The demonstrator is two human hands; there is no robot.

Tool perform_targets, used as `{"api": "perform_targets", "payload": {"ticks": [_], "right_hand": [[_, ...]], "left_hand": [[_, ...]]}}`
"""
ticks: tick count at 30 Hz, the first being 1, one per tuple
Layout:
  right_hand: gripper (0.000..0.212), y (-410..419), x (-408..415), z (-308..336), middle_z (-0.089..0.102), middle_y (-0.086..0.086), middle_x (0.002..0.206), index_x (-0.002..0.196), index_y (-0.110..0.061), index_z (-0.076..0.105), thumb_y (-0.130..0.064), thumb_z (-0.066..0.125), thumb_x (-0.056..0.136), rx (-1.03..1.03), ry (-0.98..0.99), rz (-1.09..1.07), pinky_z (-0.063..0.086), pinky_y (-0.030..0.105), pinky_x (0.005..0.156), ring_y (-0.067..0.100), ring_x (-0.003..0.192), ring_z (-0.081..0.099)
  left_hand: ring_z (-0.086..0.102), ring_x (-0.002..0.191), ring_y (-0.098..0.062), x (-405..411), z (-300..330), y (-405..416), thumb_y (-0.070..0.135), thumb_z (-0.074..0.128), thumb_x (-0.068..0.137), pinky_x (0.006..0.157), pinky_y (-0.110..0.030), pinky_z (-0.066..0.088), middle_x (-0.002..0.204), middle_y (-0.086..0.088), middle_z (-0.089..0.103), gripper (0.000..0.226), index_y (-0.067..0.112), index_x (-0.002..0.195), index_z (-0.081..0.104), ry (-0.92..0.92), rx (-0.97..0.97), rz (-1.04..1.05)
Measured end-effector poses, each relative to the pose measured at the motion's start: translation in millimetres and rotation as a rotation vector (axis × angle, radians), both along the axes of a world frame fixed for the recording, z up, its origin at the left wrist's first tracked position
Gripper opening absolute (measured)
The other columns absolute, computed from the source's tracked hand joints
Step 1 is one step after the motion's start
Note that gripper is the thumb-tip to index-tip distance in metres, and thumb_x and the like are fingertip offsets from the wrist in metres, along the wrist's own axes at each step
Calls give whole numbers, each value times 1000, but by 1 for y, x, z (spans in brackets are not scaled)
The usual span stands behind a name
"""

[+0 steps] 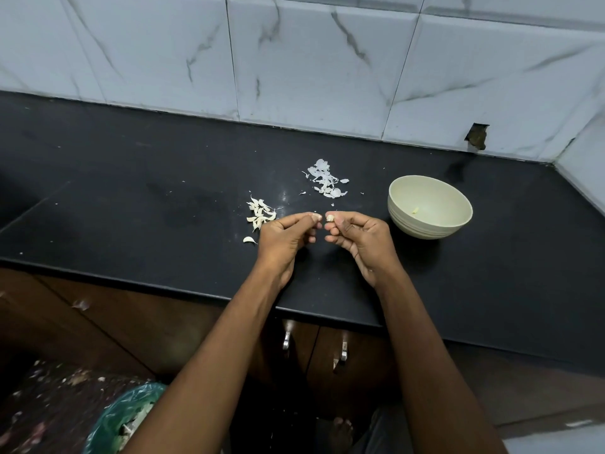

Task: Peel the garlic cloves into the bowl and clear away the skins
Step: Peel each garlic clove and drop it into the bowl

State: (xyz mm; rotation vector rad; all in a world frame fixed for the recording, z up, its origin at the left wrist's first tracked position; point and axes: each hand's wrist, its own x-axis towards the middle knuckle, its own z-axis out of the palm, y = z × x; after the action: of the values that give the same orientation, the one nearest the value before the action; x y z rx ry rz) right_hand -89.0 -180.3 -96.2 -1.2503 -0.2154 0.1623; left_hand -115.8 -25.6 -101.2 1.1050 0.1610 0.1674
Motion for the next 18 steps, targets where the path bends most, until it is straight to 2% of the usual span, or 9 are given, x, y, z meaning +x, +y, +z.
{"api": "perform_targets", "payload": {"ticks": [3,7,13,18], "right_hand": [[14,0,1,-1,76,12,85,106,2,73,1,62,98,11,3,-12,60,24,72,14,77,72],[13,1,0,-2,73,12,80,105,3,74,2,62,98,-2,-14,-24,60,25,70,16,74,72],[12,2,-1,-2,73,10,75,103,2,74,2,63,97,-39,-41,-55,59,24,66,15,69,70],[12,1,-1,-3,68,14,76,105,5,73,1,64,98,-86,-68,-74,58,23,65,12,67,66]], "left_hand": [[63,69,-16,-2,1,1,-1,70,93,66,-24,52,83,-14,72,9,-6,97,75,-26,-9,-26],[68,74,-23,-5,1,-1,1,71,92,70,-29,57,86,-21,73,15,-11,101,74,-72,30,-49],[72,78,-29,-6,-2,-3,-3,74,90,70,-31,59,87,-21,76,13,-11,99,76,-115,137,-11],[70,77,-31,-8,0,-1,-3,75,88,70,-33,61,87,-19,71,11,-13,91,76,-99,125,-28]]}}
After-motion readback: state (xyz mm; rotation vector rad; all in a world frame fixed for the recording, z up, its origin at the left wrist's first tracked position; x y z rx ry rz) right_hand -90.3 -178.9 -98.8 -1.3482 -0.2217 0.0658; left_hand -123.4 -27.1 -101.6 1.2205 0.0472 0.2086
